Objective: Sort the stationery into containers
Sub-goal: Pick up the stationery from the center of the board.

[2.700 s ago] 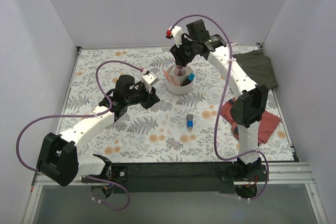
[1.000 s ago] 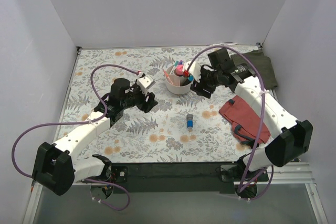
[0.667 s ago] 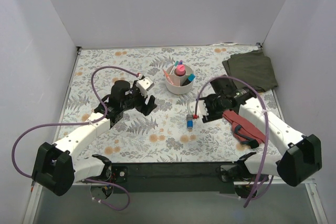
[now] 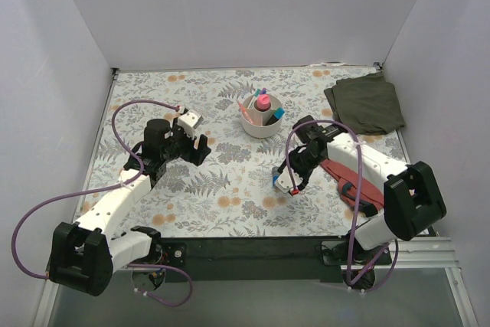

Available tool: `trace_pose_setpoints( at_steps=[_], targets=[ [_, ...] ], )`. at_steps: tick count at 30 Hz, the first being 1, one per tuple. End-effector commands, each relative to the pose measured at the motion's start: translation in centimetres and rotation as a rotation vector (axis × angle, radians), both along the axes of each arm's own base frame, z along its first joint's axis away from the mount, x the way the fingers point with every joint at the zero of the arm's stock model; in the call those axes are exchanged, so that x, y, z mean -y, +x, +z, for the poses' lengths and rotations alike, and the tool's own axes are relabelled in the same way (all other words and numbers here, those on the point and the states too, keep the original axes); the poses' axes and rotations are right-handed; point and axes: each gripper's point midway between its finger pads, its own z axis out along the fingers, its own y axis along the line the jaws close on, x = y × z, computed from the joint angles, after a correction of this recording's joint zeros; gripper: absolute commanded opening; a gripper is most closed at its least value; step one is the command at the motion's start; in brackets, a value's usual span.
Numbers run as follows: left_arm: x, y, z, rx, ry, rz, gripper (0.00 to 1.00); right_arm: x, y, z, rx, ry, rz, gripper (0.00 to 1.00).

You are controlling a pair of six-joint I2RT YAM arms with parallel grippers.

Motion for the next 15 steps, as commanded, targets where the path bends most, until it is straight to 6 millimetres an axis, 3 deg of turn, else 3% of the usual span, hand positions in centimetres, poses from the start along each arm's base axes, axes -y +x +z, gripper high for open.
trace_pose_setpoints(
  at_steps=[1,15],
  targets=[
    [-0.1,-0.1,1.2,0.032,-0.027,-0.012,0.68,-1.8,-0.3,0.7,0.189,0.038,0.454,0.52],
    [0.1,-0.4,0.8,0.015,-0.064,-0.018,0.68,-3.6,-1.2,-1.4,0.198,-0.048,0.508,0.53]
  ],
)
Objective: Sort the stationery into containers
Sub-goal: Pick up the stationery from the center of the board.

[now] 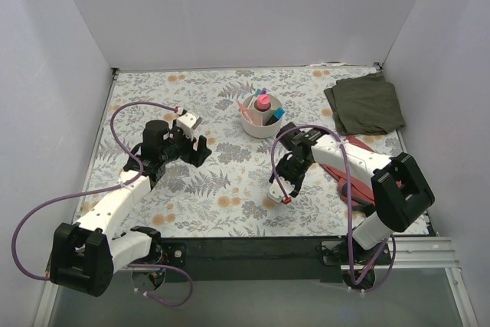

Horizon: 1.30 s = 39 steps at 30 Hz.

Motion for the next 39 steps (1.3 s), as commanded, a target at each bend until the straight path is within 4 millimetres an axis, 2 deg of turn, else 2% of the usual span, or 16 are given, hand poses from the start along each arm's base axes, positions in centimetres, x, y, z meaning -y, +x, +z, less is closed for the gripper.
trace_pose_setpoints(
  at_steps=[1,11,19,22,26,27,29,31,32,33,35,36,37,39],
  targets=[
    [0.2,-0.3,0.9,0.025,-0.032,-0.014,0.68,-2.2,0.5,0.4,0.199,0.076,0.407,0.52],
    [0.2,-0.3,0.8,0.022,-0.04,-0.01,0.67,-2.8,1.6,-1.8,0.22,-0.03,0.36,0.53],
    [0.2,-0.4,0.8,0.021,-0.041,-0.007,0.67,-3.1,1.7,-2.0,0.224,-0.053,0.358,0.51],
    [0.2,-0.4,0.8,0.02,-0.043,-0.008,0.67,-2.9,1.6,-2.3,0.224,-0.078,0.353,0.41],
    [0.1,-0.4,0.7,0.015,-0.048,-0.007,0.67,-3.1,1.5,-2.2,0.21,-0.084,0.313,0.15],
    [0.2,-0.4,0.7,0.014,-0.051,-0.012,0.67,-3.4,1.4,-2.0,0.204,-0.073,0.305,0.12],
    [0.3,-0.4,0.9,0.01,-0.053,-0.014,0.67,-4.6,2.1,-0.4,0.222,-0.036,0.269,0.08],
    [0.2,-0.2,1.0,0.002,-0.052,-0.006,0.67,-5.9,3.2,1.8,0.207,0.008,0.134,0.06],
    [0.3,0.0,1.4,-0.003,-0.054,-0.005,0.67,-7.6,4.9,4.9,0.24,0.068,0.066,0.06],
    [0.3,0.1,1.6,-0.007,-0.057,-0.002,0.67,-8.2,5.5,6.4,0.196,0.11,-0.051,0.05],
    [0.8,0.3,2.1,-0.031,-0.078,-0.01,0.67,-9.0,6.6,9.6,0.156,0.169,-0.167,0.04],
    [1.1,0.4,2.1,-0.045,-0.086,-0.019,0.67,-9.5,7.5,12.4,0.13,0.226,-0.265,0.04],
    [1.4,0.5,1.6,-0.075,-0.095,-0.025,0.67,-9.6,7.7,13.8,0.116,0.25,-0.301,0.04],
    [2.1,1.0,1.9,-0.107,-0.136,-0.033,0.67,-9.8,8.2,16.4,0.092,0.318,-0.361,0.03]
  ],
)
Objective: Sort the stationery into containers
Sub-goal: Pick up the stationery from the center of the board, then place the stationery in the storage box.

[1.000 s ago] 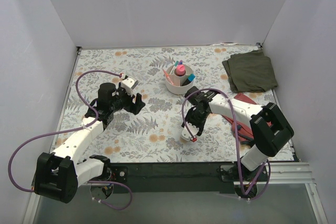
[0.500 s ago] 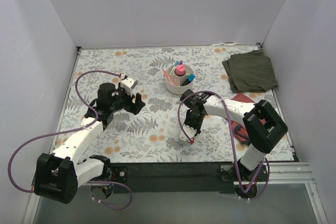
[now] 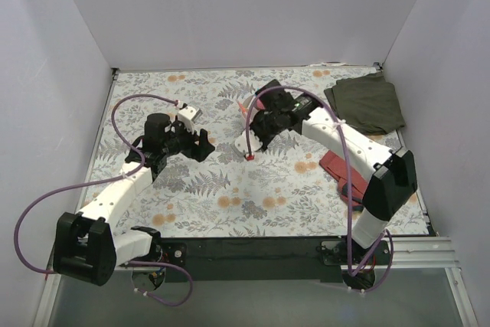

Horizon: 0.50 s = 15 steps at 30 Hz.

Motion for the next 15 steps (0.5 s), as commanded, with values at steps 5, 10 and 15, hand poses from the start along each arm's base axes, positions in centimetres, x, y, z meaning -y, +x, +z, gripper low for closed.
trace_pose_setpoints(
  at_steps=[5,10,15],
  targets=[
    [2.6,3.9,0.7,-0.145,-0.152,0.027,0.64,-0.2,2.0,10.9,-0.305,0.382,-0.417,0.01],
    [4.3,8.6,0.5,-0.223,-0.223,0.074,0.6,1.6,8.5,13.6,-0.569,0.646,-0.706,0.01],
    [5.2,11.6,-0.8,-0.26,-0.229,0.074,0.6,3.5,13.7,14.2,-0.754,0.84,-0.866,0.01]
  ],
)
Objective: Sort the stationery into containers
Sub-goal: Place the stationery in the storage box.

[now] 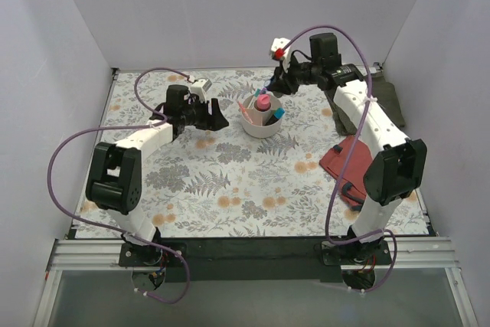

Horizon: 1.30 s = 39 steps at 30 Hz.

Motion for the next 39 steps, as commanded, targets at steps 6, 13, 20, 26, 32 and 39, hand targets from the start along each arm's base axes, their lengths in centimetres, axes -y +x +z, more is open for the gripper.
trace_pose_setpoints(
  at_steps=[6,13,20,26,32,39],
  targets=[
    [1.3,3.9,-0.1,-0.025,-0.031,-0.011,0.6,-0.3,6.1,0.7,-0.229,0.404,-0.131,0.01],
    [1.4,5.2,-1.2,-0.057,0.02,-0.036,0.61,0.2,8.7,-1.1,-0.286,0.529,-0.182,0.01],
    [1.1,6.1,-1.9,-0.065,0.066,-0.038,0.61,1.0,9.7,-1.6,-0.237,0.573,-0.192,0.01],
    [1.3,5.9,-2.8,-0.07,0.103,-0.056,0.61,1.6,10.9,-3.6,-0.251,0.583,-0.218,0.01],
    [2.5,5.6,-2.8,-0.062,0.126,-0.072,0.61,2.1,11.3,-5.7,-0.27,0.575,-0.233,0.01],
    [3.4,4.8,-2.8,-0.068,0.13,-0.08,0.62,2.2,11.2,-7.7,-0.304,0.562,-0.253,0.01]
  ],
)
